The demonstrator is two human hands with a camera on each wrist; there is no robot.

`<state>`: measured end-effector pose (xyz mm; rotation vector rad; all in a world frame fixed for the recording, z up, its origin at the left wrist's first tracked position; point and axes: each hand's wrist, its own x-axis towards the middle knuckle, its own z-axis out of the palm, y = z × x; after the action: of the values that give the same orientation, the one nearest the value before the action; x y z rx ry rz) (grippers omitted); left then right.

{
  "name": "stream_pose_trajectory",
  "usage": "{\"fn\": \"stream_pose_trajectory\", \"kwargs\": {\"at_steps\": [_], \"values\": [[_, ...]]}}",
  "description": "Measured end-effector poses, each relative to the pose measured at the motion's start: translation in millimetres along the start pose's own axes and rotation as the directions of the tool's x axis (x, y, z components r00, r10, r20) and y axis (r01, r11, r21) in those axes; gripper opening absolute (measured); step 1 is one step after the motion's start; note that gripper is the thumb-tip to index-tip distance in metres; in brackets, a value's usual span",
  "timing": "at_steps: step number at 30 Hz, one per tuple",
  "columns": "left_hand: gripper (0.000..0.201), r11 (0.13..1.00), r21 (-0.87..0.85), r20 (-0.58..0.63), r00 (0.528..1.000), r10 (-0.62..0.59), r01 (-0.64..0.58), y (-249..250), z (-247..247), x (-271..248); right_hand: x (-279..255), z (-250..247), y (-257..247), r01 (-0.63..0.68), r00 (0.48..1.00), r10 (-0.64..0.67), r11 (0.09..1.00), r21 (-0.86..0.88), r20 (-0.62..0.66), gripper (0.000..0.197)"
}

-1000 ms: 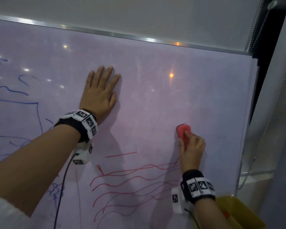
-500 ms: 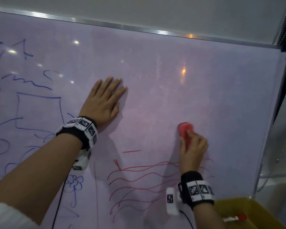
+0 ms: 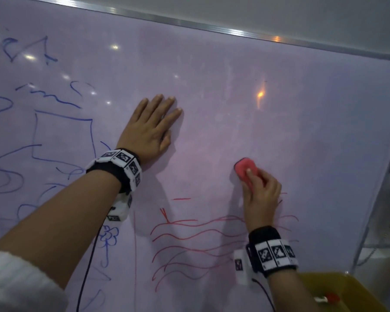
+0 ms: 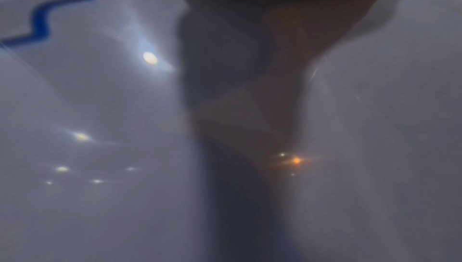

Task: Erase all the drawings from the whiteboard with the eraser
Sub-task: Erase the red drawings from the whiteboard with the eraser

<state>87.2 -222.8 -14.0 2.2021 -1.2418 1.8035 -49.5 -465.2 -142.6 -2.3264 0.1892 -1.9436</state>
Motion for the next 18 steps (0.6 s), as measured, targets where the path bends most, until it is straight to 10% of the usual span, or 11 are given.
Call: {"fn": "stream_pose_trajectory", "kwargs": {"at_steps": [2, 4, 6, 8, 10, 12, 14, 18], "values": [[0.052, 1.000, -0.016, 0.008, 1.000, -0.001, 0.002, 0.8, -0.8, -0.2, 12.4, 10.0, -26.8, -0.064, 0.996, 0.067, 0.996, 0.056, -0.055, 0.034], [0.053, 1.000, -0.016, 0.016, 1.000, -0.002, 0.002, 0.5, -1.9, 1.0, -6.5, 22.0, -64.5, 0.131, 0.984, -0.149, 0.977, 0.170, 0.094, 0.032], [0.052, 1.000, -0.008, 0.012, 1.000, 0.003, -0.003, -0.9, -2.2, 1.7, -45.0, 31.1, -83.5, 0.554, 0.786, -0.600, 0.791, 0.261, 0.150, 0.026], [0.052, 1.000, -0.001, 0.005, 1.000, 0.002, -0.002, -1.2, -1.4, 1.5, -59.1, 34.9, -72.7, 0.716, 0.588, -0.790, 0.608, 0.343, 0.173, 0.030], [0.052, 1.000, 0.005, -0.011, 1.000, 0.002, -0.002, -0.9, 0.1, 2.2, -49.9, 38.5, -63.5, 0.704, 0.633, -0.761, 0.643, 0.301, 0.143, 0.037], [0.052, 1.000, -0.002, -0.017, 1.000, 0.005, -0.005, 0.3, 1.3, 1.1, -40.9, 37.5, -69.0, 0.479, 0.849, -0.516, 0.842, 0.248, 0.115, 0.039], [0.052, 1.000, -0.001, -0.017, 1.000, 0.005, -0.005, 0.5, 0.1, -0.6, -53.6, 38.3, -82.3, 0.307, 0.940, -0.331, 0.924, 0.228, 0.079, 0.037], [0.051, 1.000, -0.011, -0.010, 1.000, 0.006, -0.006, -0.5, -0.5, 0.6, -87.4, 39.1, -74.5, 0.624, 0.734, -0.663, 0.744, 0.240, 0.146, 0.040]]}}
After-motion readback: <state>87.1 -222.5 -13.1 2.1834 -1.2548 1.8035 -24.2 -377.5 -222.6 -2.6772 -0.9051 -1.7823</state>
